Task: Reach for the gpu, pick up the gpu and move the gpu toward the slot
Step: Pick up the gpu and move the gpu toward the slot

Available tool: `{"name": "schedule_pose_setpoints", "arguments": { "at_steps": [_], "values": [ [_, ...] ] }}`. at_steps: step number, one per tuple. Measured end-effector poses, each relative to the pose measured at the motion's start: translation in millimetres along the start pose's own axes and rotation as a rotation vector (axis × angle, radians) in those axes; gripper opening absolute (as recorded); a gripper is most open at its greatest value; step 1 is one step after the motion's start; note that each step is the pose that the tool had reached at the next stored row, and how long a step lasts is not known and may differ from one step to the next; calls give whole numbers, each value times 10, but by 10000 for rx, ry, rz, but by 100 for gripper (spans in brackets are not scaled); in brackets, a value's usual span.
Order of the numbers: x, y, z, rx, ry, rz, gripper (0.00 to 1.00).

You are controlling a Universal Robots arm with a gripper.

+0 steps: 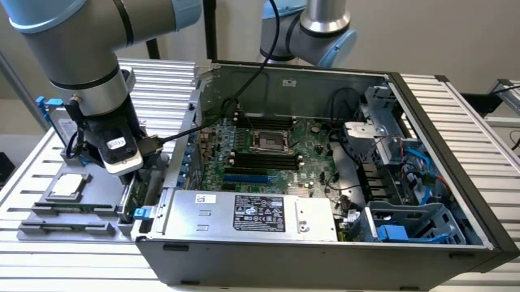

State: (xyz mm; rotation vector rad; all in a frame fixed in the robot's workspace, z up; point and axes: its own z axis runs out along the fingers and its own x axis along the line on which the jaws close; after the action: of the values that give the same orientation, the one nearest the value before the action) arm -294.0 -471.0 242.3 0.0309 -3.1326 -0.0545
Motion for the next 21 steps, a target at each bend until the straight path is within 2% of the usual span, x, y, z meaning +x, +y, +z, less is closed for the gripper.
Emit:
{"name": "schedule_pose_setpoints", "arguments": {
  "at_steps": [6, 12, 16, 21],
  "values": [
    [0, 1, -4, -4, -5, 0, 26],
    [1, 3, -77, 0, 0, 0, 26],
    [2, 6, -165, 1, 1, 0, 26],
    [3, 13, -355, 0, 0, 0, 26]
  ]
}}
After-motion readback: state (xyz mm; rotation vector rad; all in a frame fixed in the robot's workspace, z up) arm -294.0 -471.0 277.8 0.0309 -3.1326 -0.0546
